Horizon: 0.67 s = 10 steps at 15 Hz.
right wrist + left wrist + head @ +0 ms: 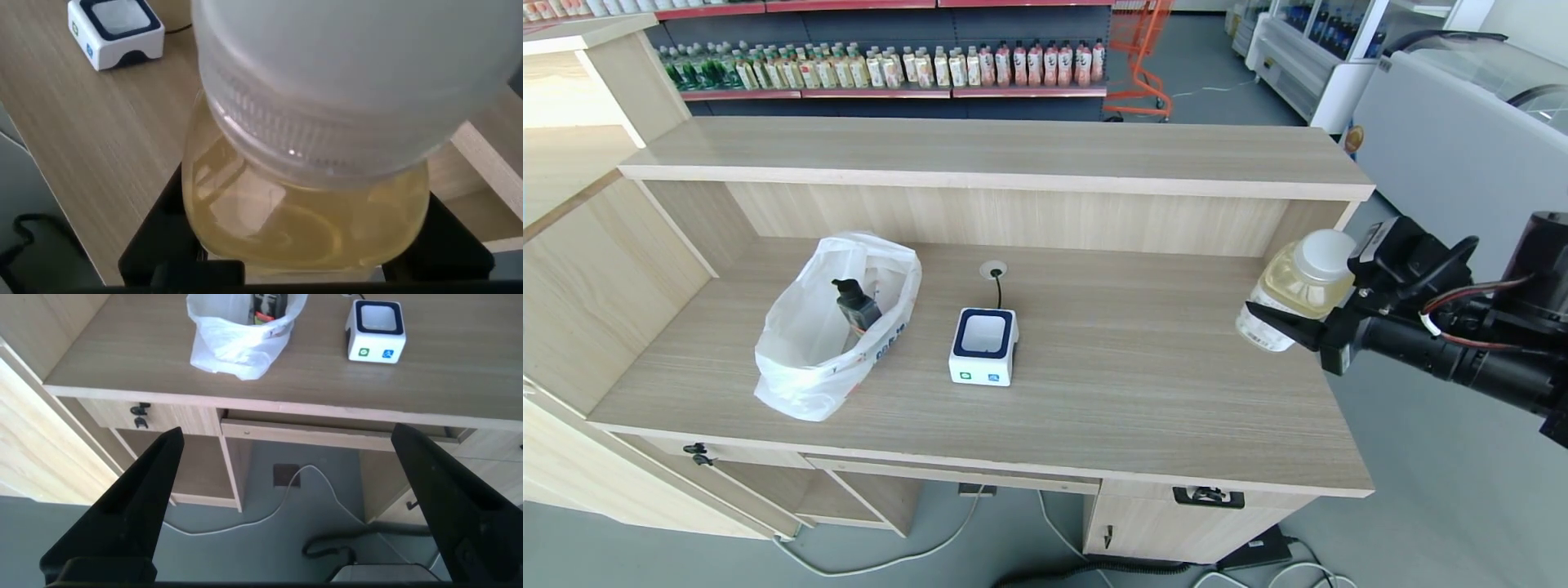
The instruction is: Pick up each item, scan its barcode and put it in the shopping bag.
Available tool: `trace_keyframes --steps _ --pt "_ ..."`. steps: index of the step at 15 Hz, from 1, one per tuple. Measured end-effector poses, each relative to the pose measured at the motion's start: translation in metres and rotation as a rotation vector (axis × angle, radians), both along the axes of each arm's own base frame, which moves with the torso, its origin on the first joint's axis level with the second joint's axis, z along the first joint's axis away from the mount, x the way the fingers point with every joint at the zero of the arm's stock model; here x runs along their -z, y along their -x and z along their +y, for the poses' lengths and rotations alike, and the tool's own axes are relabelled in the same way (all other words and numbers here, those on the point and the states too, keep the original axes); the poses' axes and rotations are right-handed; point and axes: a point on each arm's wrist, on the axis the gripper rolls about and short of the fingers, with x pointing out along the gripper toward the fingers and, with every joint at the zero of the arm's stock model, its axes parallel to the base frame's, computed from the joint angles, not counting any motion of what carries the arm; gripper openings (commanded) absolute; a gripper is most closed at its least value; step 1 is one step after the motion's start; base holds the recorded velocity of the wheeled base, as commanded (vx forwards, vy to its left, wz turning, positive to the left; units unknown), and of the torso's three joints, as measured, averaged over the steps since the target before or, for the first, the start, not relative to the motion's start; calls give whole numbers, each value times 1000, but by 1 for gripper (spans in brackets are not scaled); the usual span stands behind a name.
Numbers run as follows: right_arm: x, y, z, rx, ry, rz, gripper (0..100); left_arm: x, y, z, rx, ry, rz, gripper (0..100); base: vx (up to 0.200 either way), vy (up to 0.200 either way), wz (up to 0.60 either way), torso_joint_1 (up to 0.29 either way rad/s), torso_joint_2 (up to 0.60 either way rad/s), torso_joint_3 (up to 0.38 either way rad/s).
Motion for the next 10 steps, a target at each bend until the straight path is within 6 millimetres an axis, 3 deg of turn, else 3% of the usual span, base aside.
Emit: trace_keyframes --steps 8,10 --pt "6 3 -3 4 0 24 0 0 0 0 1 -7 0 100 0 0 0 0 0 0" --pt "10 4 -2 1 2 39 0 0 0 0 1 -6 0 100 0 200 0 2 5 0"
